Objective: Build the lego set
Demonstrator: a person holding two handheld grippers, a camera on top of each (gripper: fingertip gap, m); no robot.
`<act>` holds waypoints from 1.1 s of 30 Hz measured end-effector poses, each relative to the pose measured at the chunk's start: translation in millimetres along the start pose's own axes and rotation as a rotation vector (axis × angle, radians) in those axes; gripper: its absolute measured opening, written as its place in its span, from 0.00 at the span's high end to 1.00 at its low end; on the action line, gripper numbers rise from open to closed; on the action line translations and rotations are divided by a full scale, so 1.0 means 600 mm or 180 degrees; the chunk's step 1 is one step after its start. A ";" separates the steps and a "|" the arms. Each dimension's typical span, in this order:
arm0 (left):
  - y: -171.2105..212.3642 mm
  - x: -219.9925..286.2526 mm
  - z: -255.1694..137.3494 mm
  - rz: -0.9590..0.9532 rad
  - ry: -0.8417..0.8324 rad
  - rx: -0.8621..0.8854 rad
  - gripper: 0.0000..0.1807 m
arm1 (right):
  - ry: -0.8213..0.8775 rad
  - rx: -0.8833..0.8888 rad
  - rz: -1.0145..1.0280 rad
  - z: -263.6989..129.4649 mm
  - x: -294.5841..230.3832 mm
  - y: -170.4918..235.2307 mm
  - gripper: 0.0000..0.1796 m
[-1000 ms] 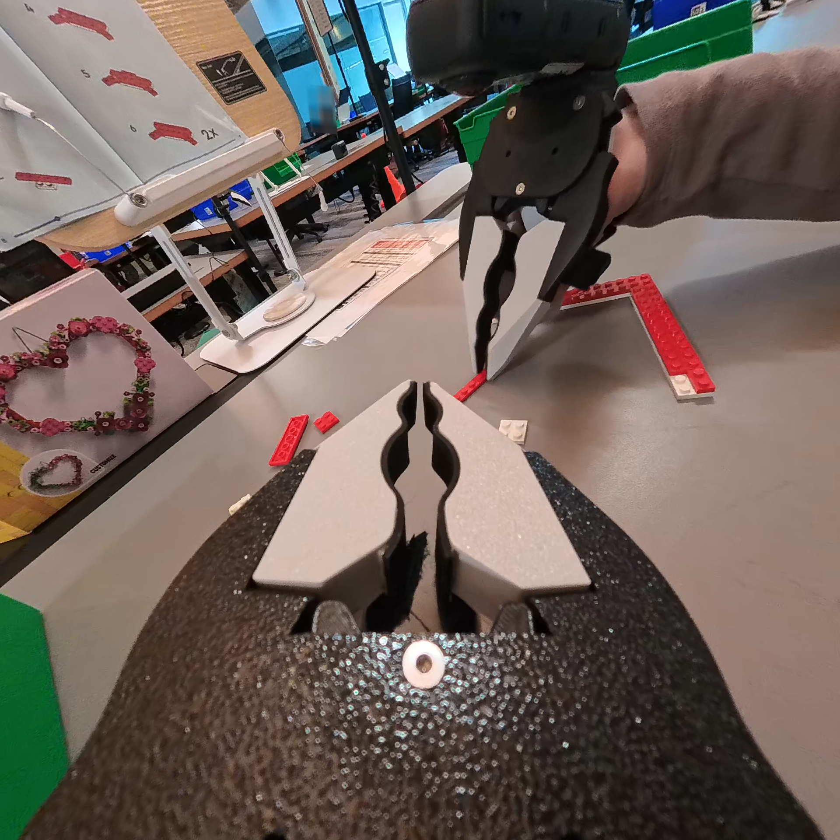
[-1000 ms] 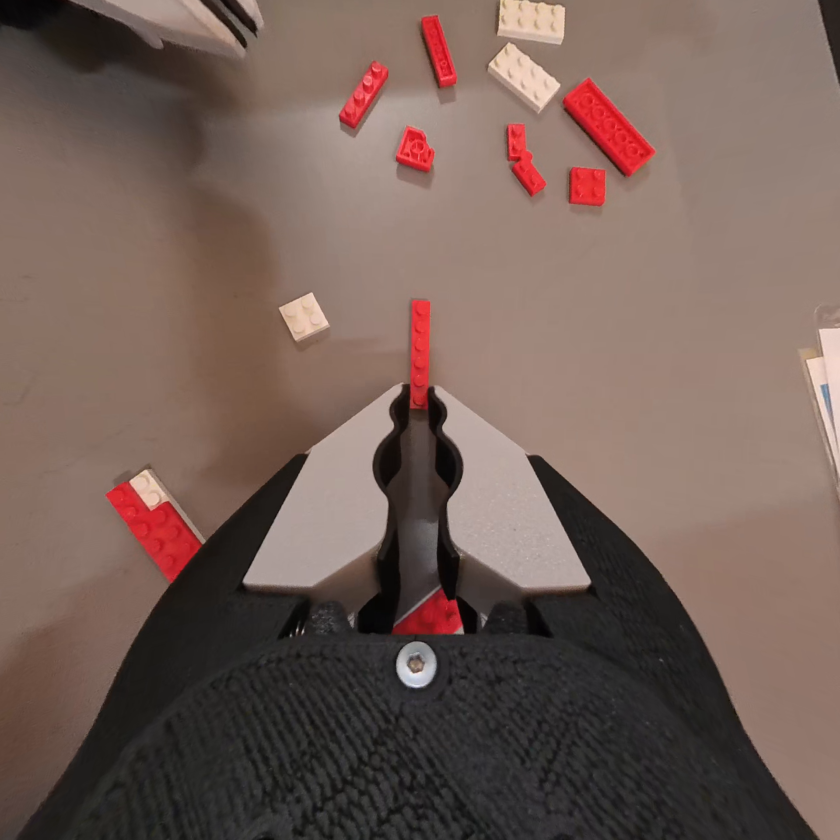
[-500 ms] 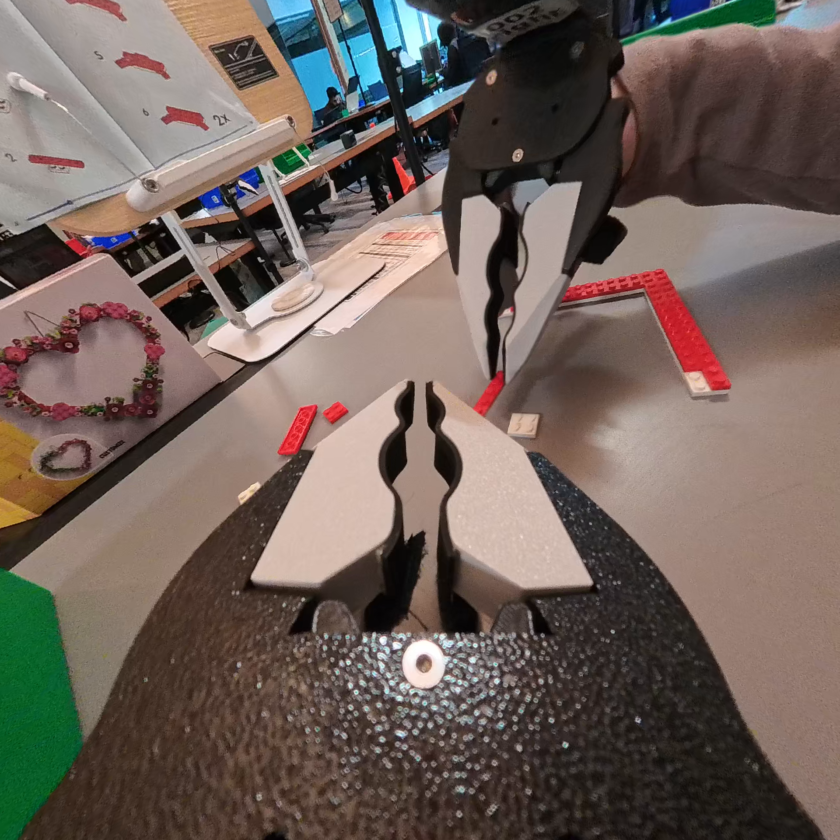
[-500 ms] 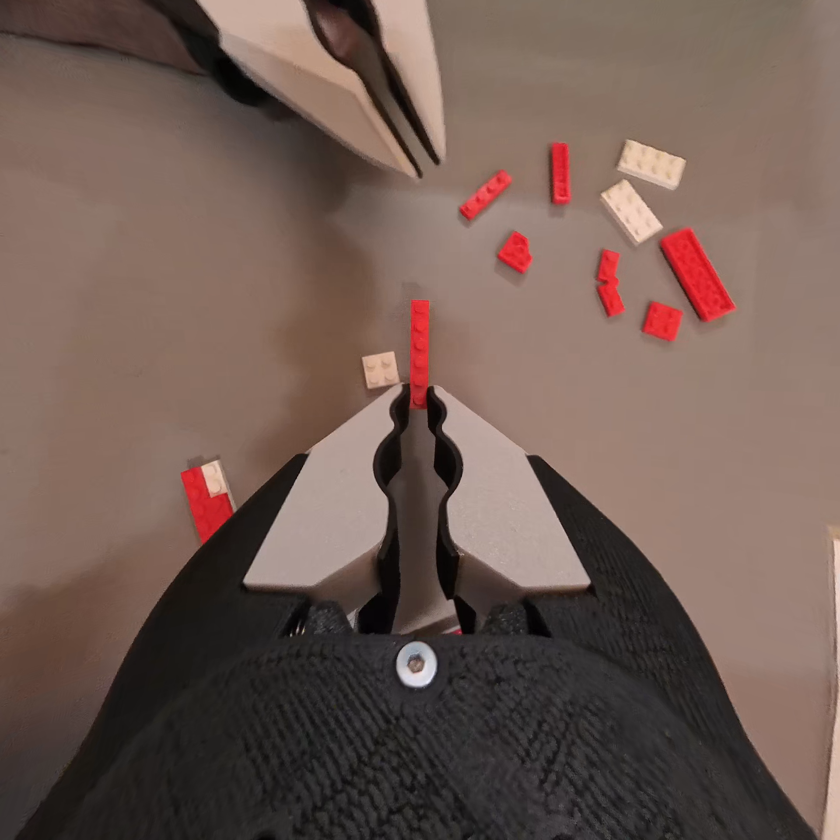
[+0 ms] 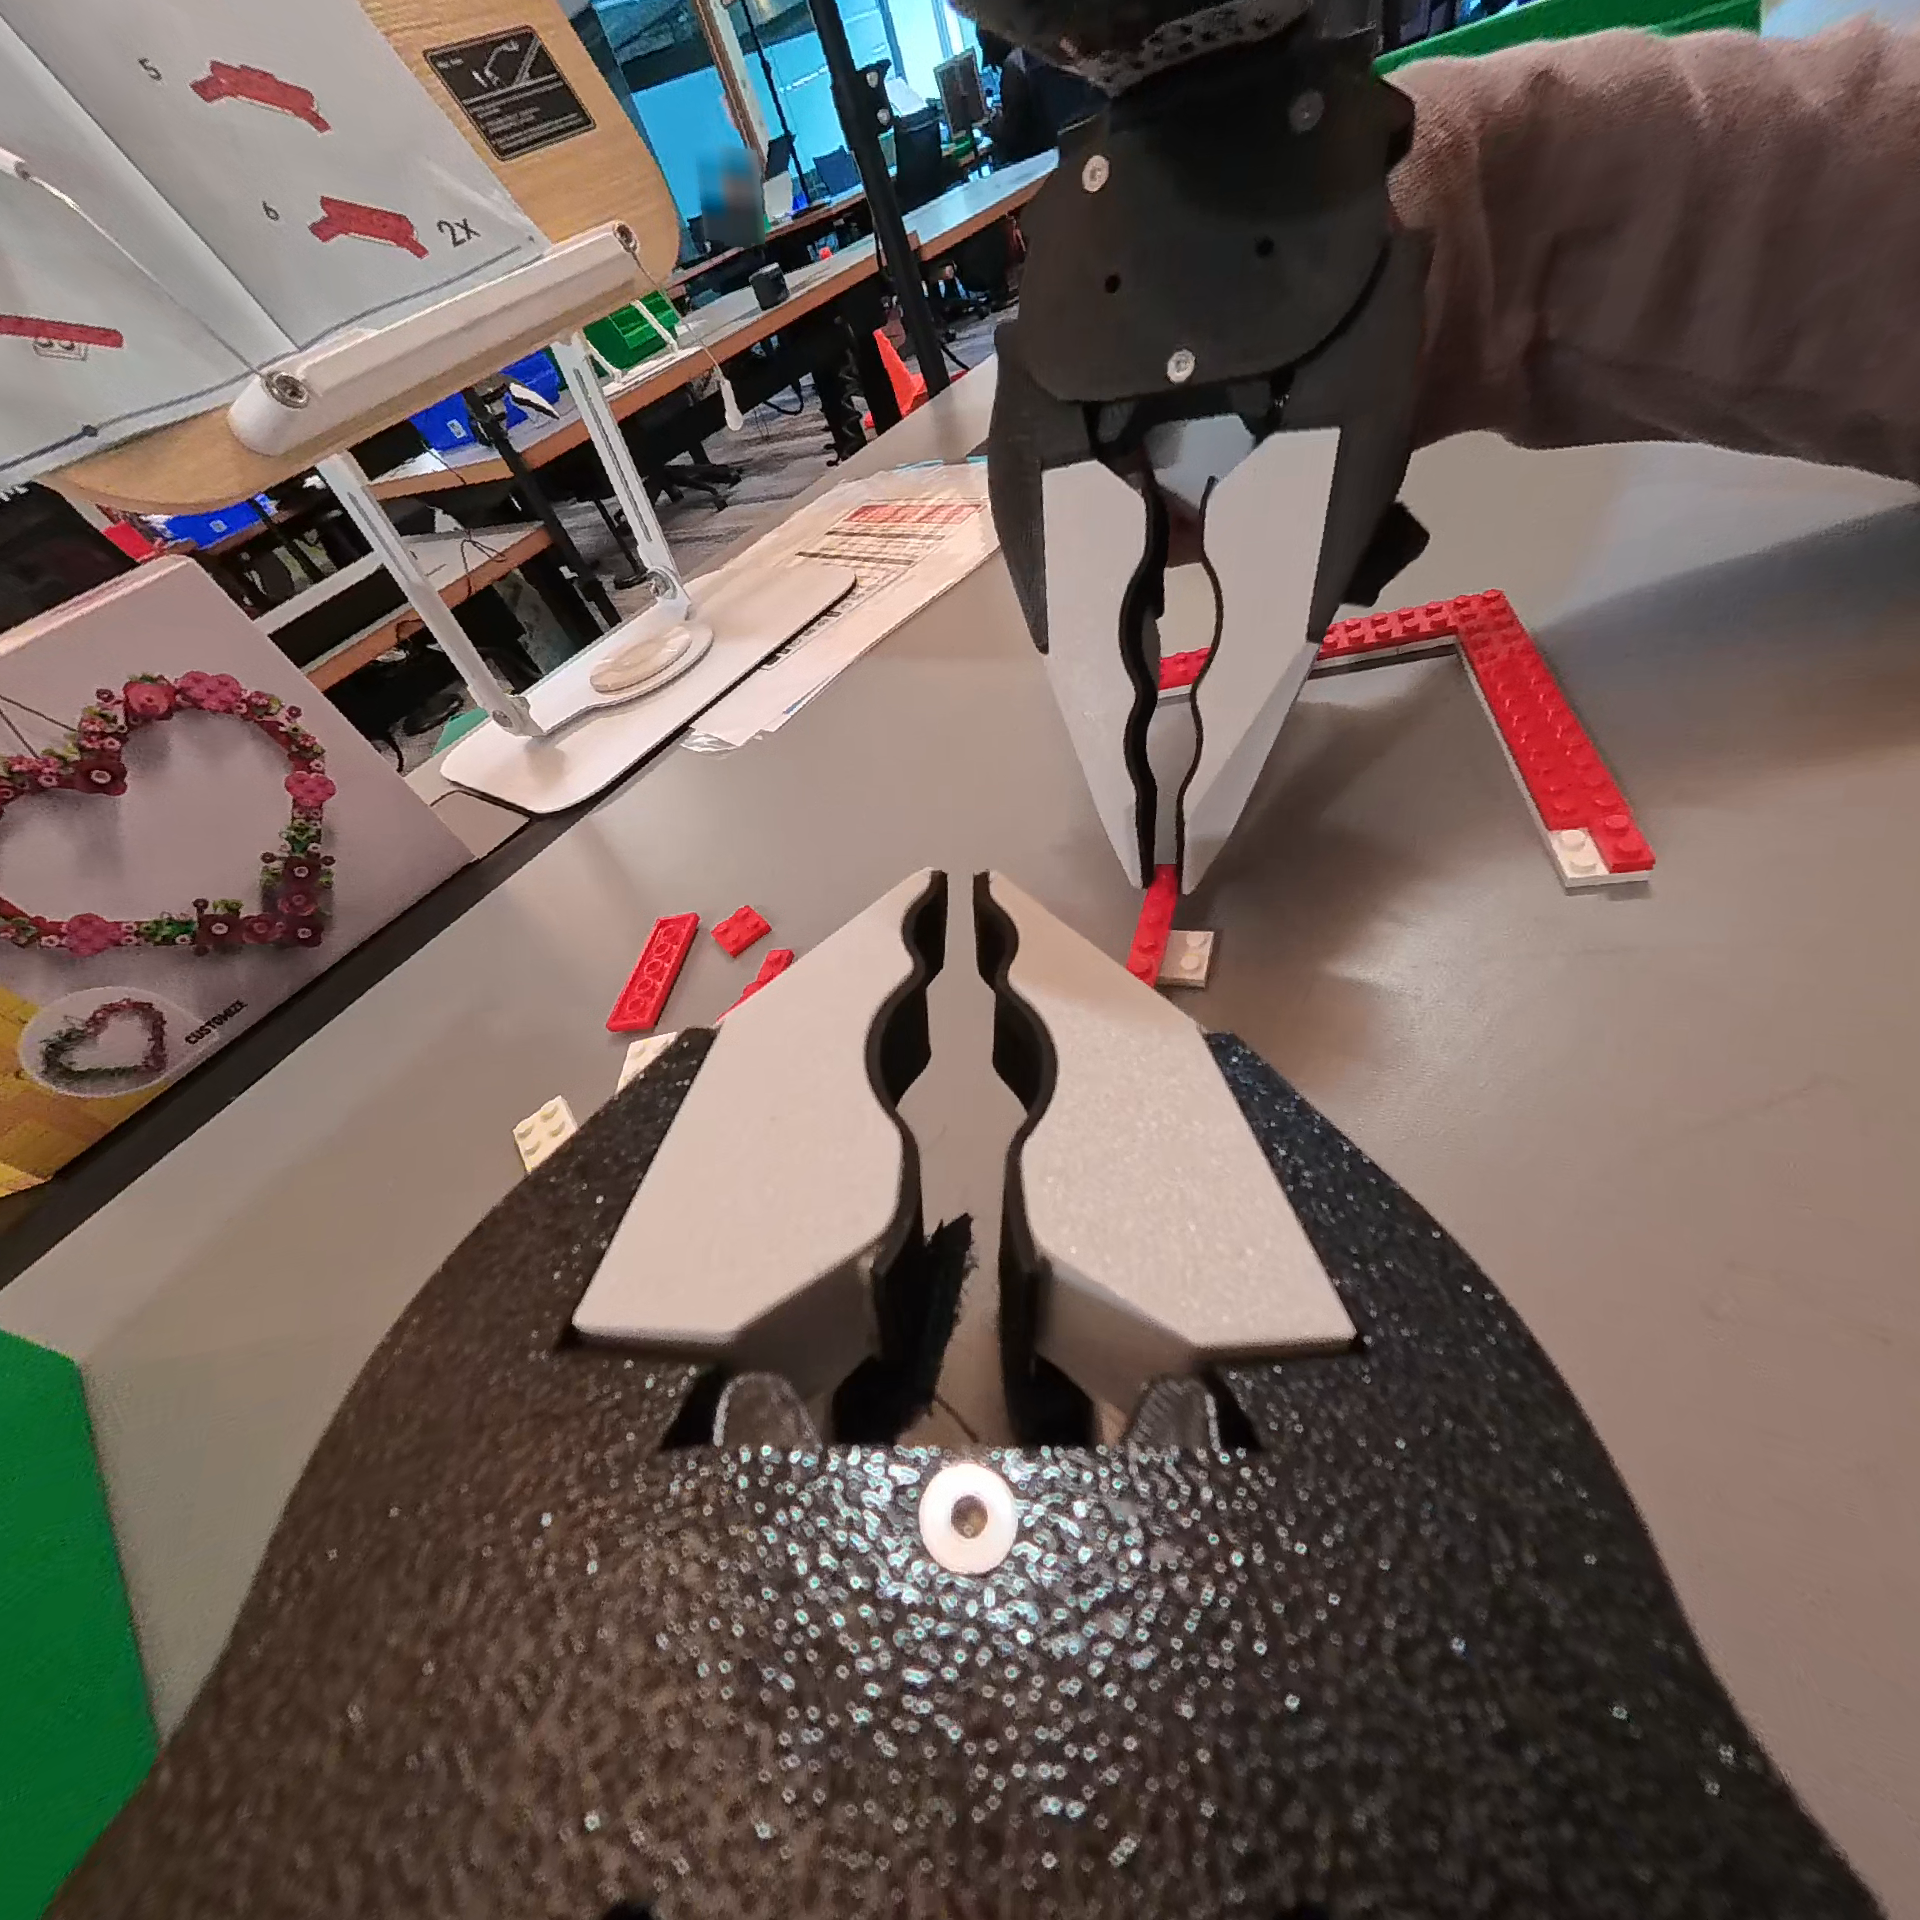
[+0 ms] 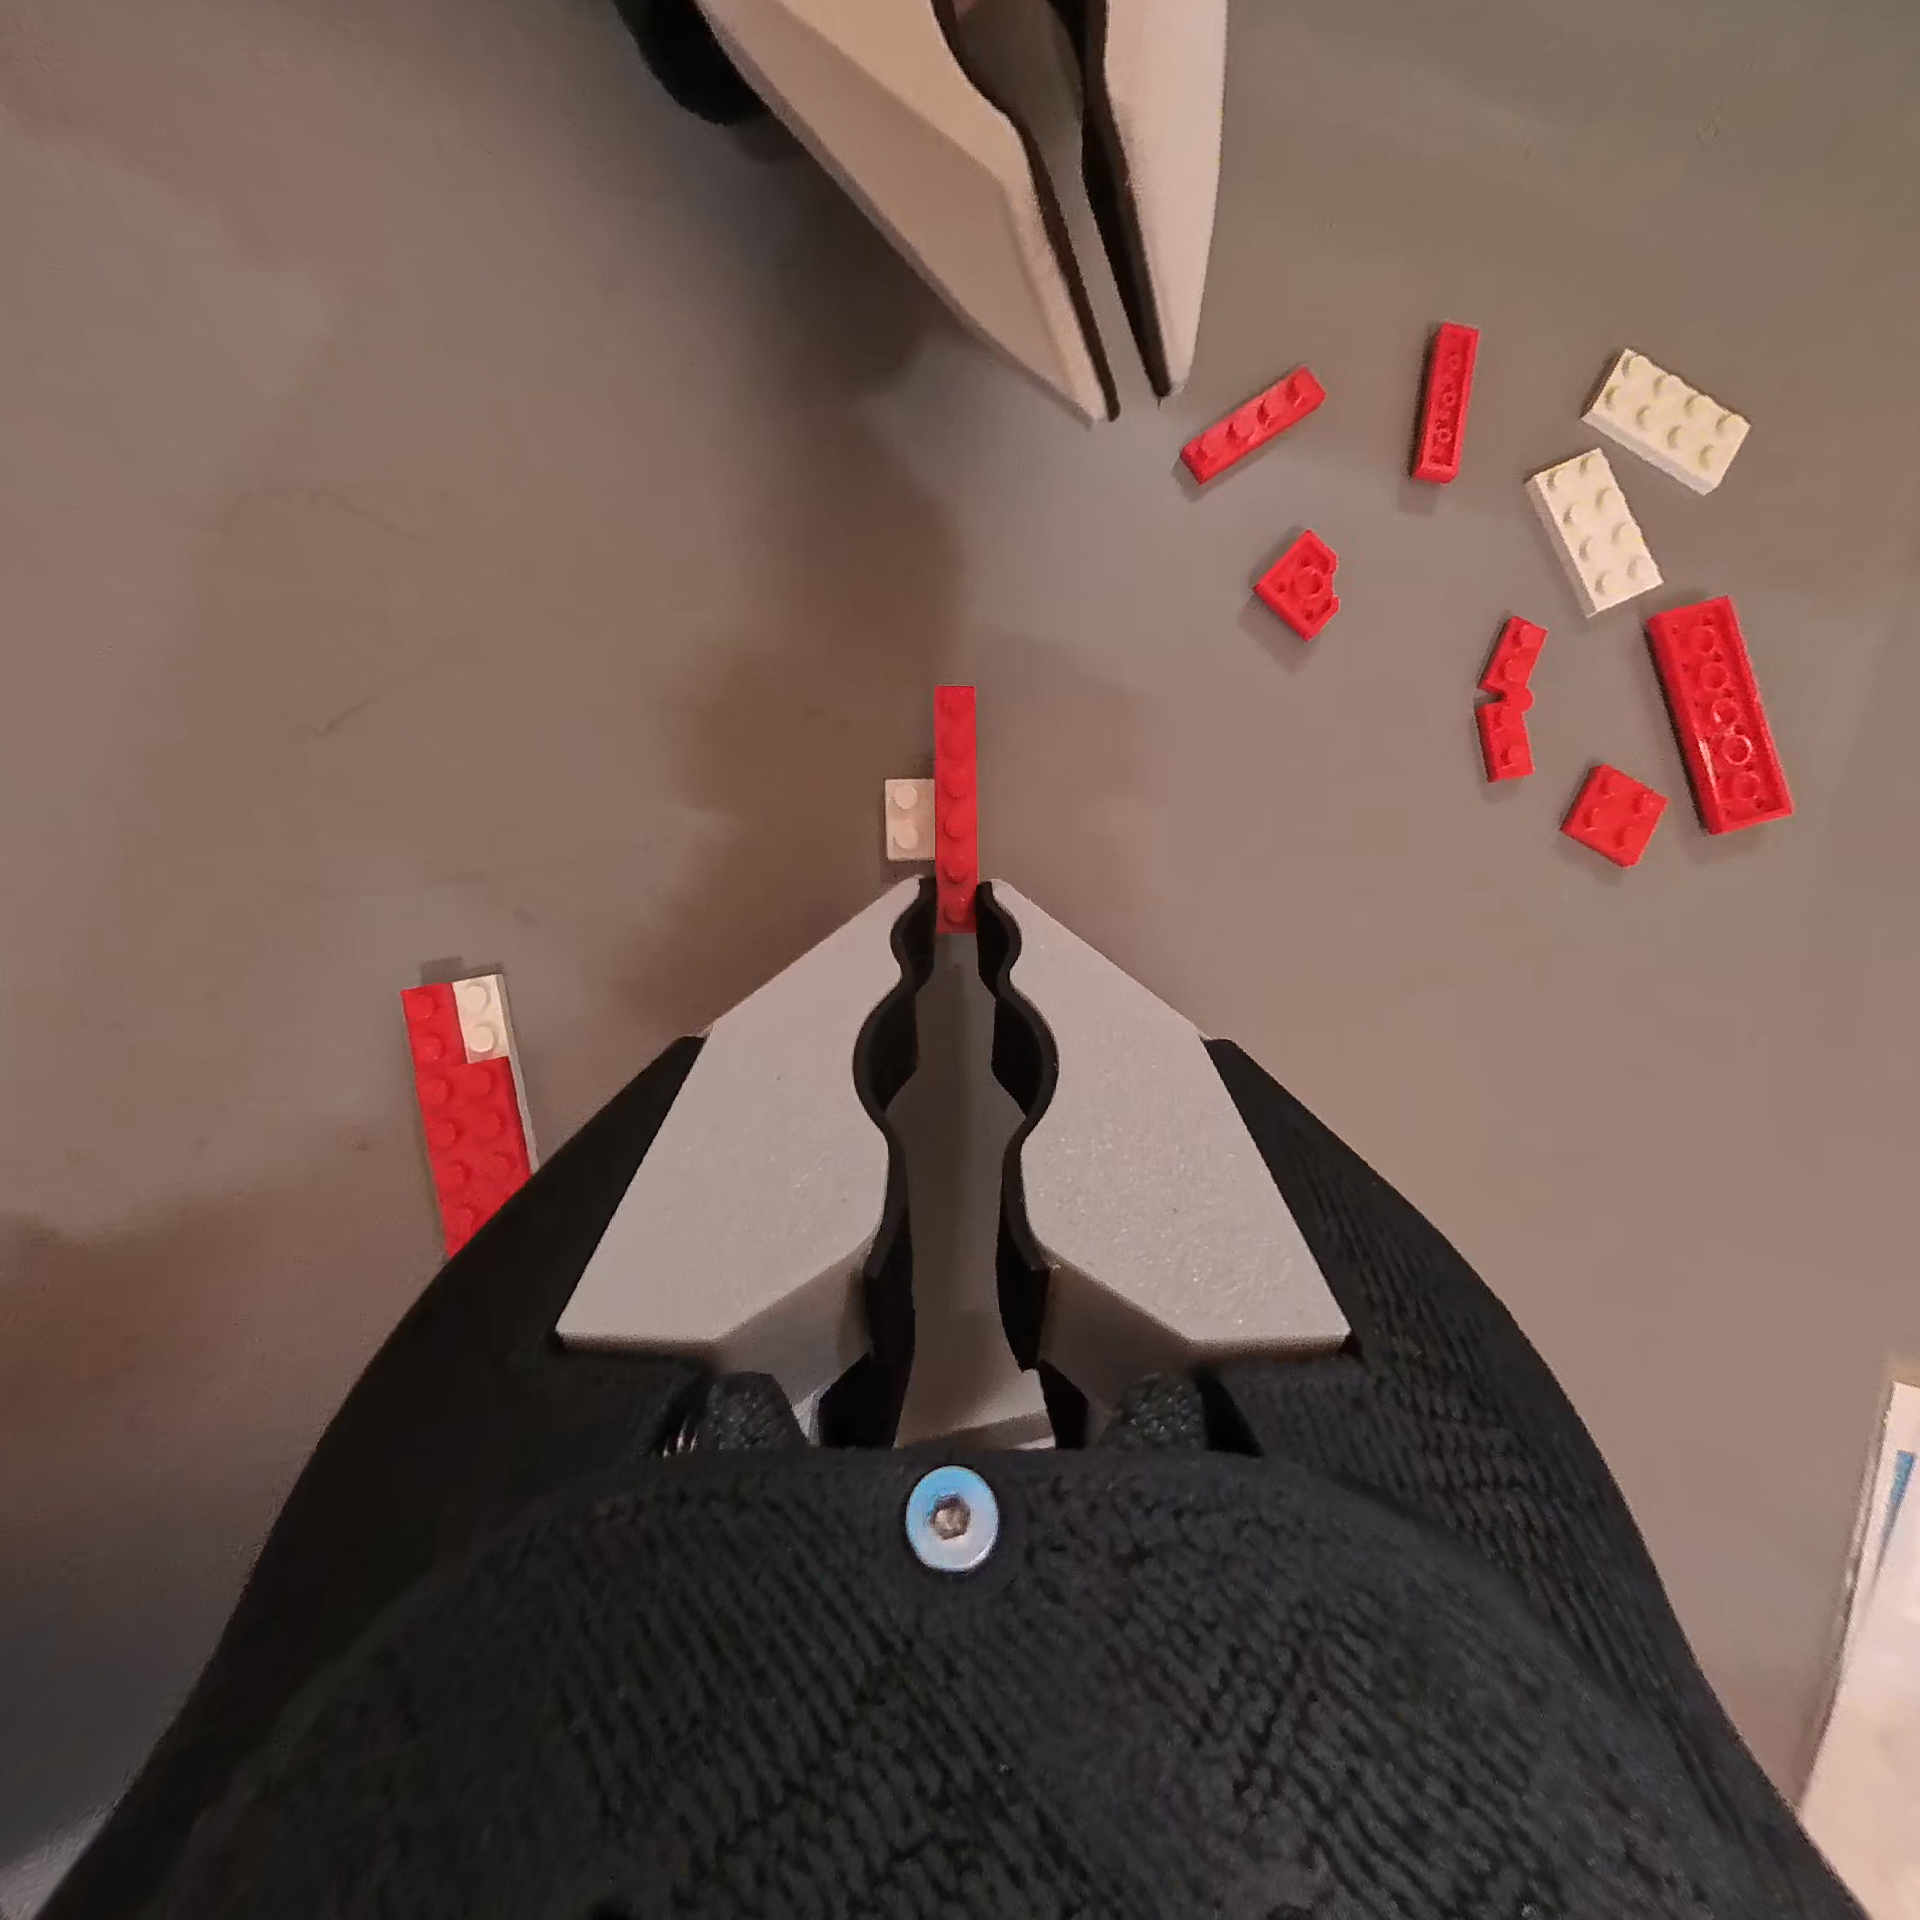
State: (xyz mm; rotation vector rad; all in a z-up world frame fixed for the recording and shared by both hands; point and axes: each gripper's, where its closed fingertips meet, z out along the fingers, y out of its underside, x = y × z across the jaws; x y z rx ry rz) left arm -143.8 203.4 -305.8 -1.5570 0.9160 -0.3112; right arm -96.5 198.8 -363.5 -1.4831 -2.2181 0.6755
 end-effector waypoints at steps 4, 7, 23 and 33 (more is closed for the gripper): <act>0.000 0.000 0.000 -0.0011 0.0006 0.0000 0.99 | 0.0020 -0.0018 -0.0010 0.002 0.001 0.001 0.97; 0.001 0.003 0.001 -0.0004 0.0021 -0.0011 0.99 | 0.0010 -0.0013 -0.0006 0.002 0.000 0.000 0.97; 0.005 0.007 0.003 -0.0012 0.0074 -0.0049 0.99 | 0.0025 -0.0056 -0.0022 0.005 0.000 0.004 0.97; 0.008 0.010 0.004 -0.0014 0.0100 -0.0079 0.99 | 0.0034 -0.0079 0.0020 0.006 0.000 0.005 0.97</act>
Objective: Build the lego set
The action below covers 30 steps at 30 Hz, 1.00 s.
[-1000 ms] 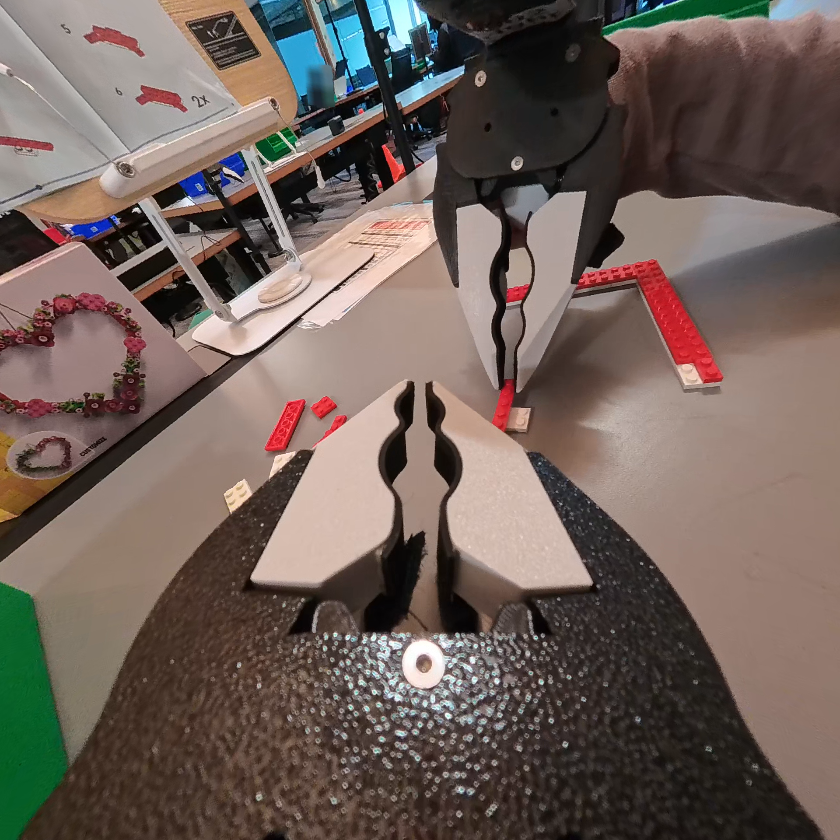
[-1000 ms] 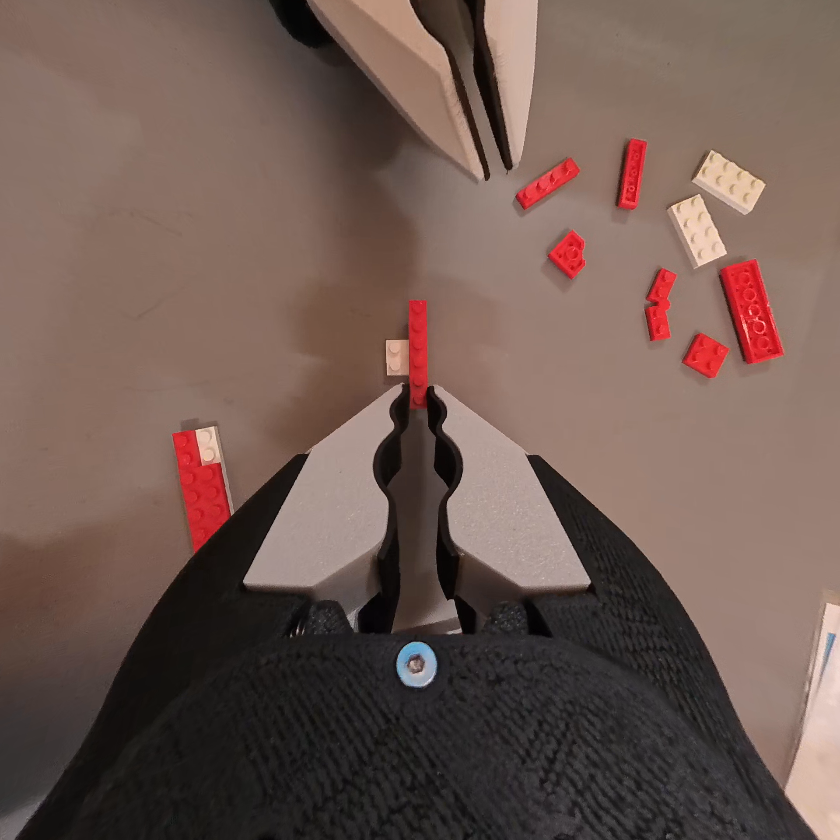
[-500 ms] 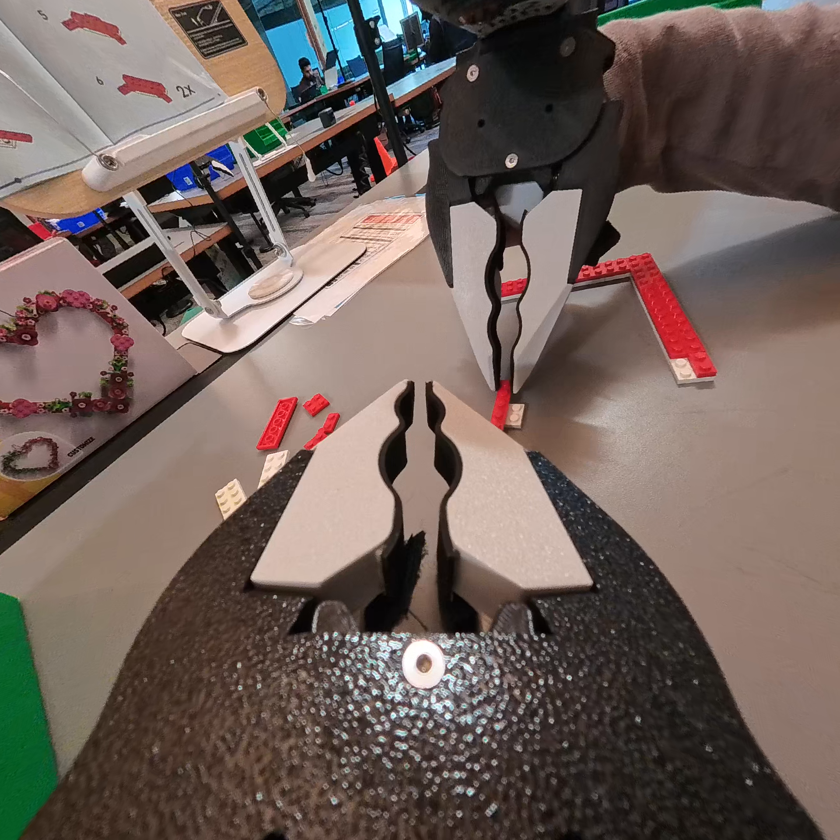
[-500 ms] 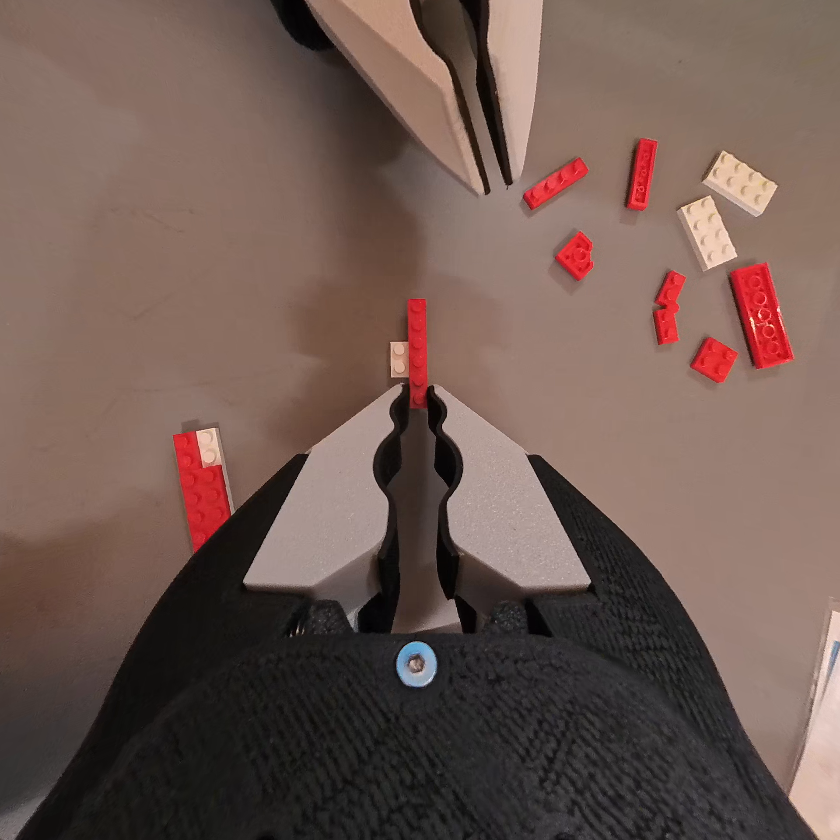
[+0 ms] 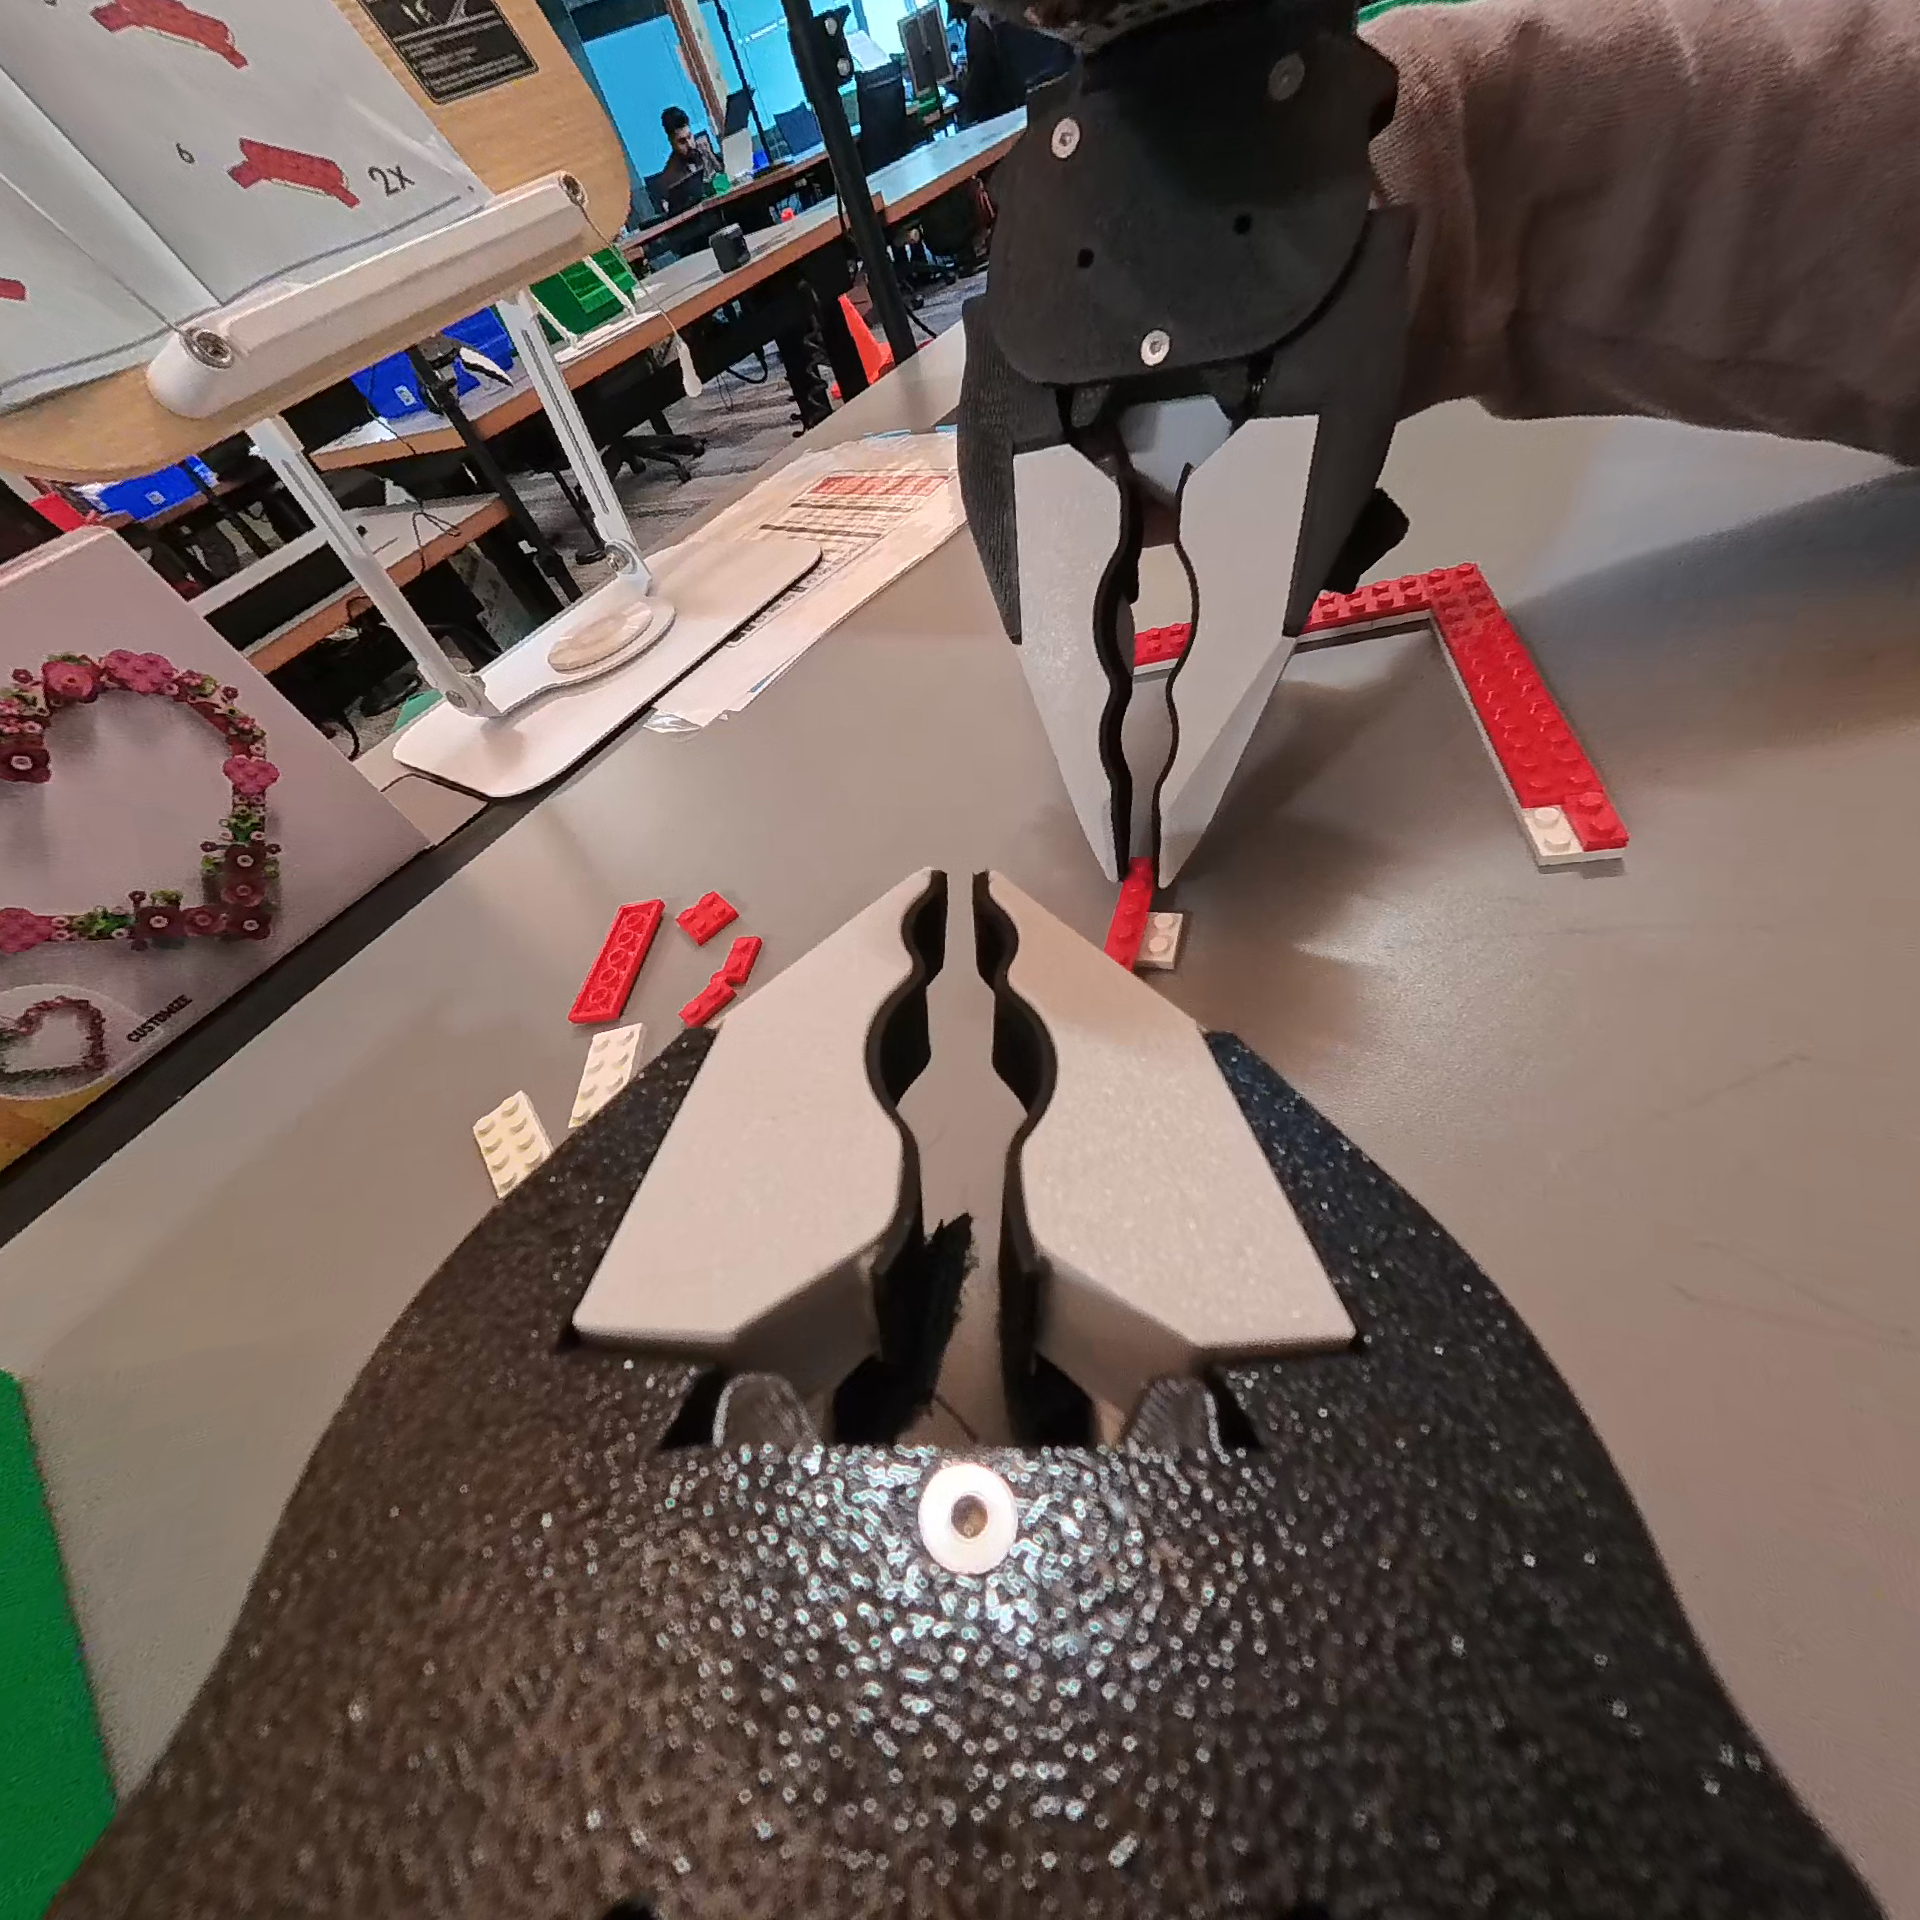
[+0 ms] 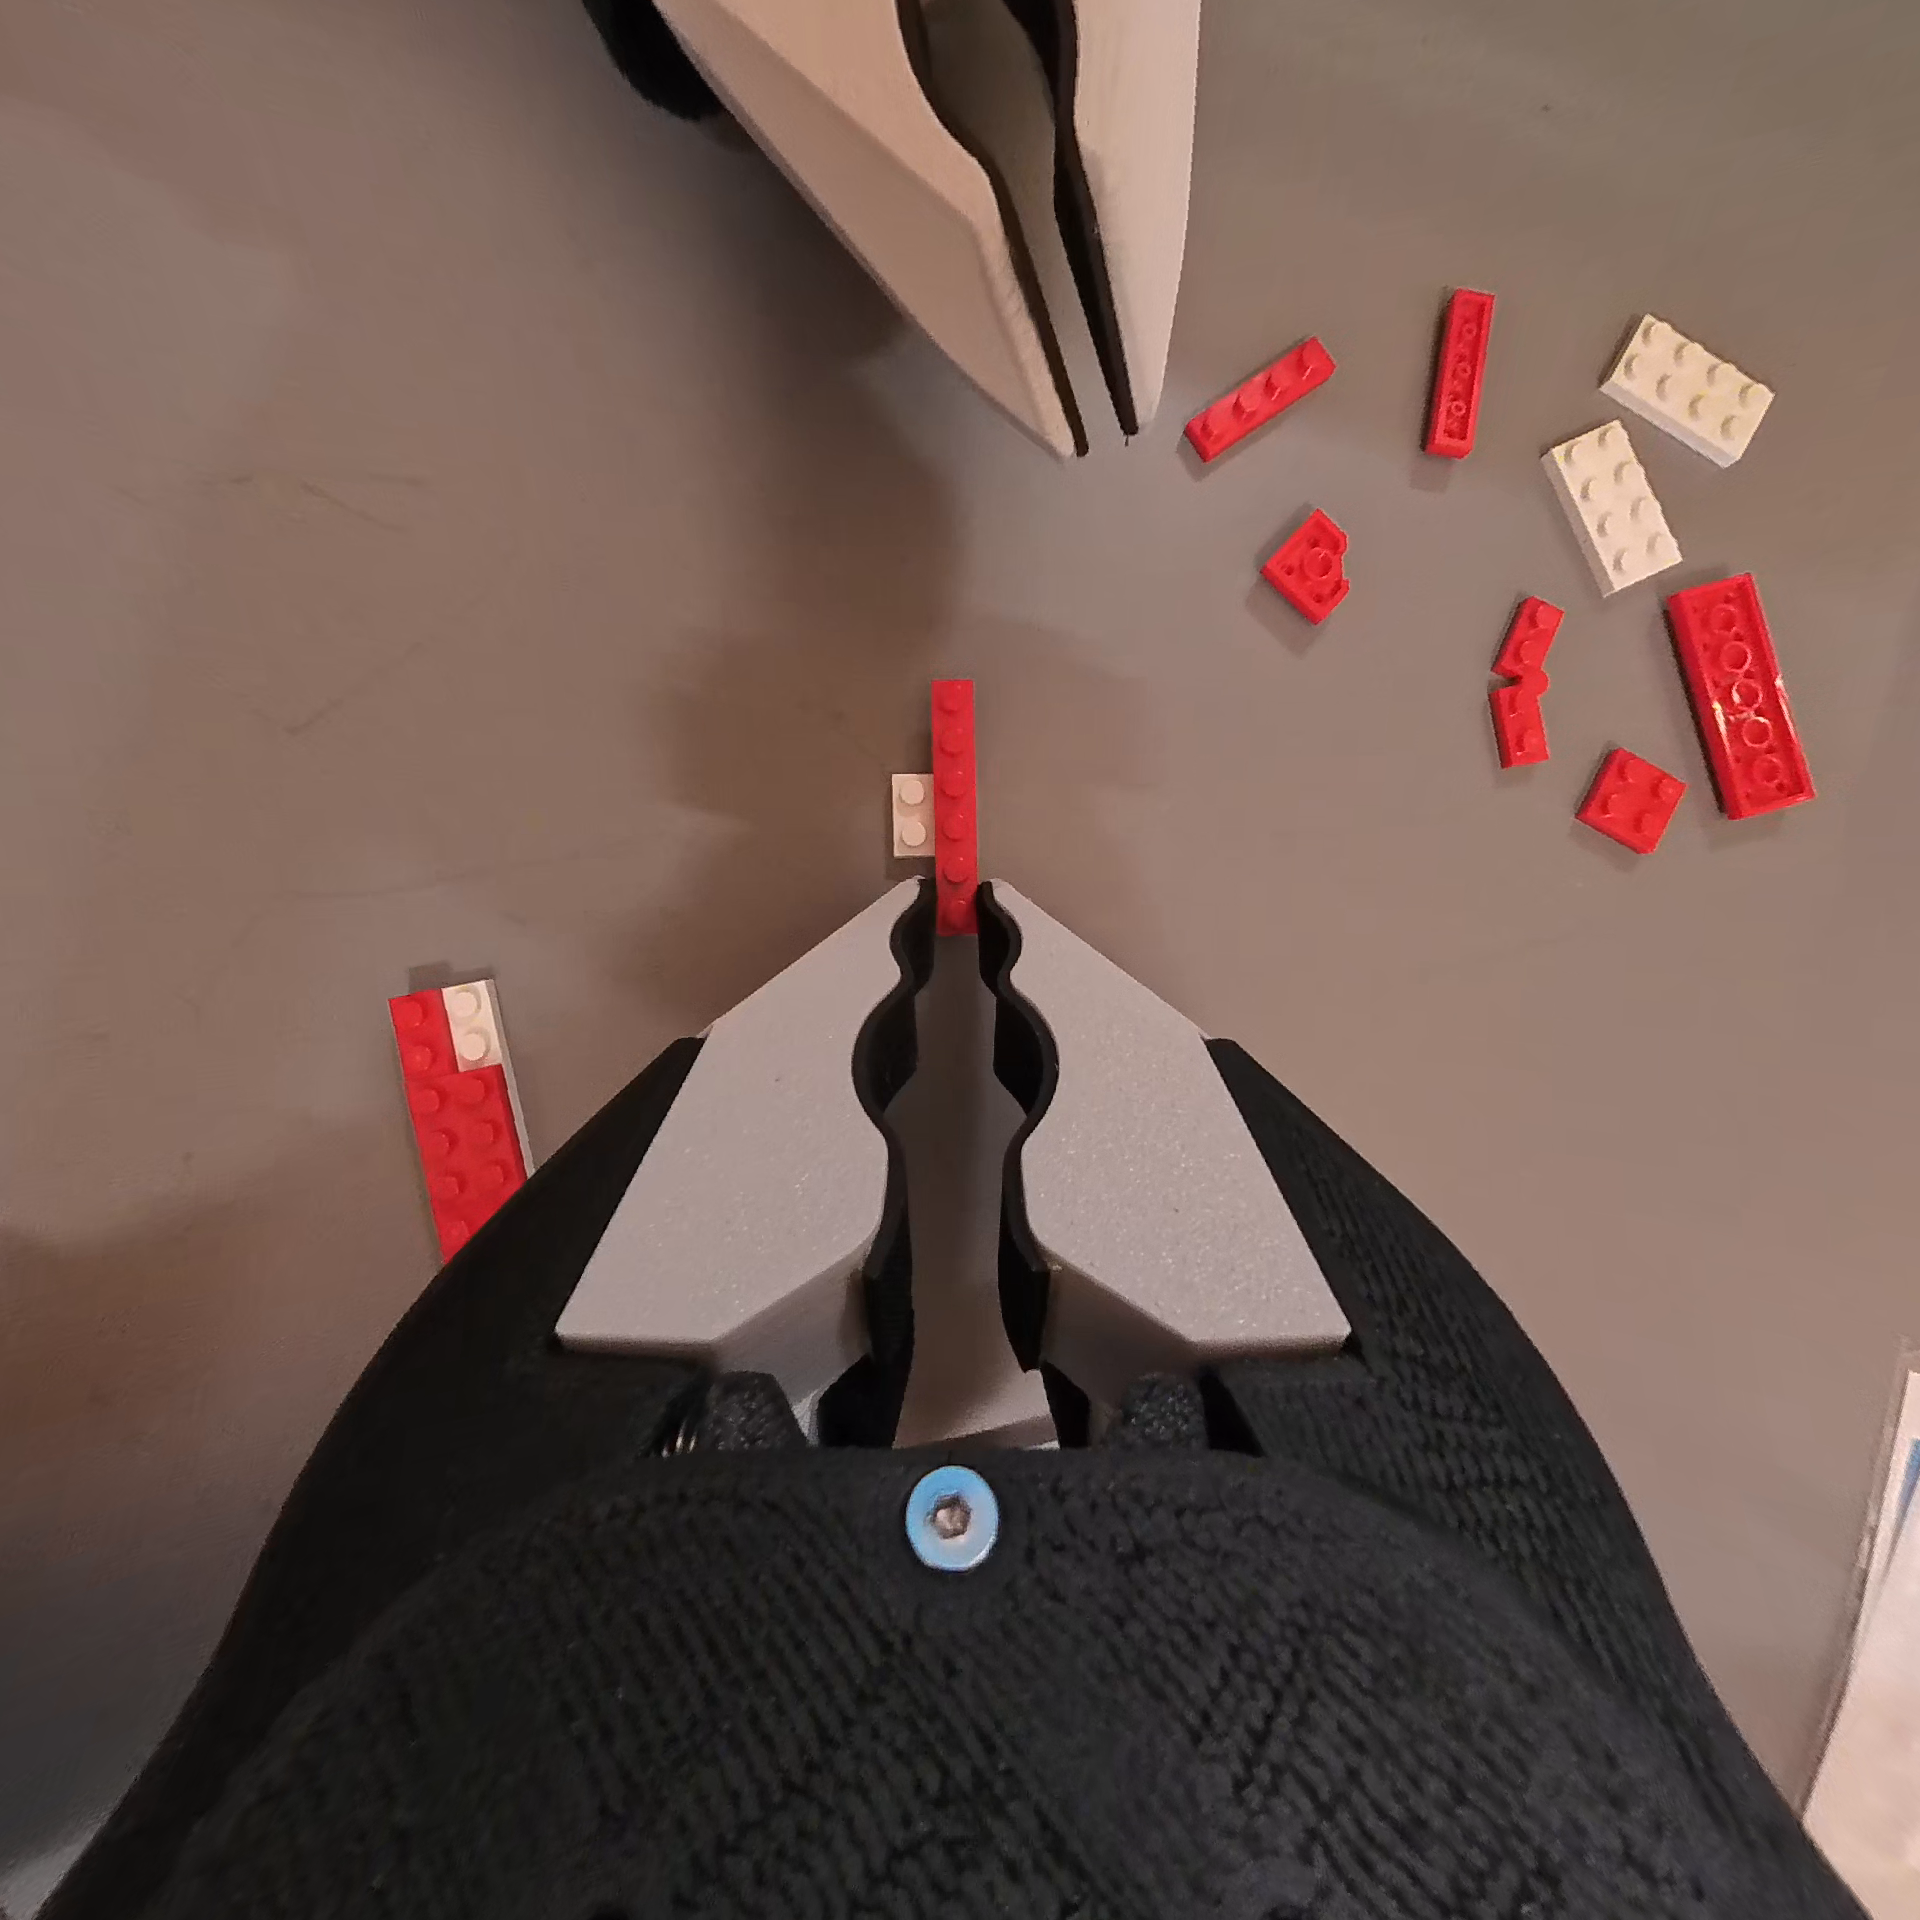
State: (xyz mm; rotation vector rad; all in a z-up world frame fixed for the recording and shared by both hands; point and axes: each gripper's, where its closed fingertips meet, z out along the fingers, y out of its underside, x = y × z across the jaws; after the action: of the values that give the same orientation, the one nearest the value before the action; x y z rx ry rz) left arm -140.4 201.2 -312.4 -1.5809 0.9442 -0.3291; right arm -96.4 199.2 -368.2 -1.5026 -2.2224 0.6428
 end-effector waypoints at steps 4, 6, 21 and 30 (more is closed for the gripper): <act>0.000 0.001 0.000 0.0000 0.0012 -0.0005 0.99 | -0.0002 -0.0010 0.0026 0.000 0.000 0.001 0.97; 0.001 0.002 0.001 -0.0003 0.0022 -0.0009 0.99 | -0.0002 -0.0014 0.0026 0.001 0.000 0.001 0.97; 0.003 0.005 0.001 -0.0013 0.0058 -0.0034 0.99 | 0.0022 0.0026 0.0026 0.000 0.000 -0.004 0.94; 0.001 0.003 0.000 -0.0009 0.0036 -0.0020 0.99 | 0.0002 0.0210 -0.0058 0.001 -0.005 -0.023 0.86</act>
State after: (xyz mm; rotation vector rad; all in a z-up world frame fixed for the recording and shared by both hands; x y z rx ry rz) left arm -139.8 200.0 -313.6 -1.5877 0.9526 -0.3376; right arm -106.3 191.8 -361.1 -1.4484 -2.1900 0.7029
